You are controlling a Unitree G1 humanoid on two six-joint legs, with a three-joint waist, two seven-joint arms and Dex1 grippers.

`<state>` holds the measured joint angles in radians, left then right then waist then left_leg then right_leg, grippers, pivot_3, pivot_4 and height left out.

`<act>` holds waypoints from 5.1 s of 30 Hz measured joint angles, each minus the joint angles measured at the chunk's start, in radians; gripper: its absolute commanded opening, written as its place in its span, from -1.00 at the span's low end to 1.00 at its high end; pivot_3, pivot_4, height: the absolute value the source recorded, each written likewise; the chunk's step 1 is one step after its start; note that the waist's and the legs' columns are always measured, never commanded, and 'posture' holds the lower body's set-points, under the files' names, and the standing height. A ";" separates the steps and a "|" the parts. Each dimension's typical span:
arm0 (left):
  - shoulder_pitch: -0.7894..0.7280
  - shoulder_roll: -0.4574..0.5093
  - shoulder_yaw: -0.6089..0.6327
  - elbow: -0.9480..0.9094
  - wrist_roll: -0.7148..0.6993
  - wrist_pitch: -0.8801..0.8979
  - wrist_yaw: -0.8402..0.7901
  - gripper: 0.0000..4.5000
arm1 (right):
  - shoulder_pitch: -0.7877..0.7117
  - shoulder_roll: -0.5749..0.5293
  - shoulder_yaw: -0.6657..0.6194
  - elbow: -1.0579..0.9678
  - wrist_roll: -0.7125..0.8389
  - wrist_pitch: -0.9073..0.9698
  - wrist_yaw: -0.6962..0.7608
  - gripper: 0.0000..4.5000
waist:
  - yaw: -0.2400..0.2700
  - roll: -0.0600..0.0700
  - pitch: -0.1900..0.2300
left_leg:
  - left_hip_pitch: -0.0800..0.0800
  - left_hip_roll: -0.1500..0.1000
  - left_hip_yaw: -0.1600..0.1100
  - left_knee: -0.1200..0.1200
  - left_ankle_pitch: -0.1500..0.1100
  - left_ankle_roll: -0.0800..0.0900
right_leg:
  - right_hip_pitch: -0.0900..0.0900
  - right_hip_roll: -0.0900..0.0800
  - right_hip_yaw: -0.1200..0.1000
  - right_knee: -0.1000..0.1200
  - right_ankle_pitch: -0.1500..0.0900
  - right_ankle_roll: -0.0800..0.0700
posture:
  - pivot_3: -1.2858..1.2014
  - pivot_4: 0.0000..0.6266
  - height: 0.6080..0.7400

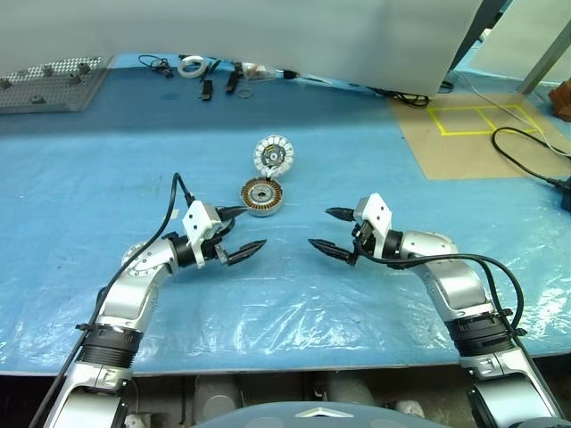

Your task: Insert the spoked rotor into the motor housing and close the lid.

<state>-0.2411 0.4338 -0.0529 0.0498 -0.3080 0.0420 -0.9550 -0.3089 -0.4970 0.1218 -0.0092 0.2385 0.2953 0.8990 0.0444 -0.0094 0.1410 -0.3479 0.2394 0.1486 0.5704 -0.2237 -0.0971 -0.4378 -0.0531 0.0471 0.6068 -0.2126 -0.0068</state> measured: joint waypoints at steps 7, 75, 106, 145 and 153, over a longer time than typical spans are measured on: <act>-0.001 0.000 0.000 0.000 0.000 0.000 0.000 1.00 | 0.000 0.000 0.000 0.000 0.000 -0.001 0.000 0.98 | 0.000 0.000 0.000 | 0.000 0.000 0.000 0.000 0.000 0.000 | 0.000 0.000 0.000 0.000 0.000 0.000 | 0.03 -0.52 1.00; 0.026 0.054 0.071 0.026 -0.007 -0.042 0.039 1.00 | -0.858 0.187 0.333 0.826 -0.293 -0.176 0.425 0.98 | -0.003 -0.002 0.003 | -0.002 0.002 0.000 0.003 0.002 0.005 | -0.004 -0.001 -0.005 0.007 -0.002 -0.005 | 0.03 -0.52 1.00; 0.223 0.035 0.085 -0.172 -0.018 -0.010 0.145 1.00 | -1.079 0.433 0.290 1.355 -0.560 -0.391 0.163 0.98 | -0.006 0.005 0.008 | -0.005 0.013 0.001 0.007 0.002 0.005 | -0.008 0.000 -0.015 0.017 -0.009 -0.016 | 0.03 -0.52 1.00; 0.264 0.027 0.061 -0.213 -0.014 0.003 0.196 1.00 | -1.028 0.452 0.257 1.366 -0.651 -0.390 0.131 0.72 | -0.004 0.005 0.009 | -0.004 0.014 0.001 0.009 0.002 0.004 | -0.006 0.000 -0.016 0.018 -0.009 -0.016 | 0.03 -0.52 1.00; 0.248 0.017 0.050 -0.213 -0.005 0.003 0.200 1.00 | -1.030 0.436 0.283 1.348 -0.675 -0.420 0.154 0.02 | -0.004 0.005 0.009 | -0.003 0.014 0.001 0.009 0.002 0.004 | -0.005 0.000 -0.016 0.018 -0.009 -0.016 | 0.03 -0.52 1.00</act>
<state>0.0071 0.4505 -0.0031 -0.1633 -0.3134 0.0449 -0.7551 -1.3391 -0.0609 0.4052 1.3389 -0.4362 -0.1243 1.0526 0.0401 -0.0041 0.1499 -0.3508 0.2530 0.1497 0.5793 -0.2214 -0.0926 -0.4424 -0.0532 0.0309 0.6244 -0.2213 -0.0224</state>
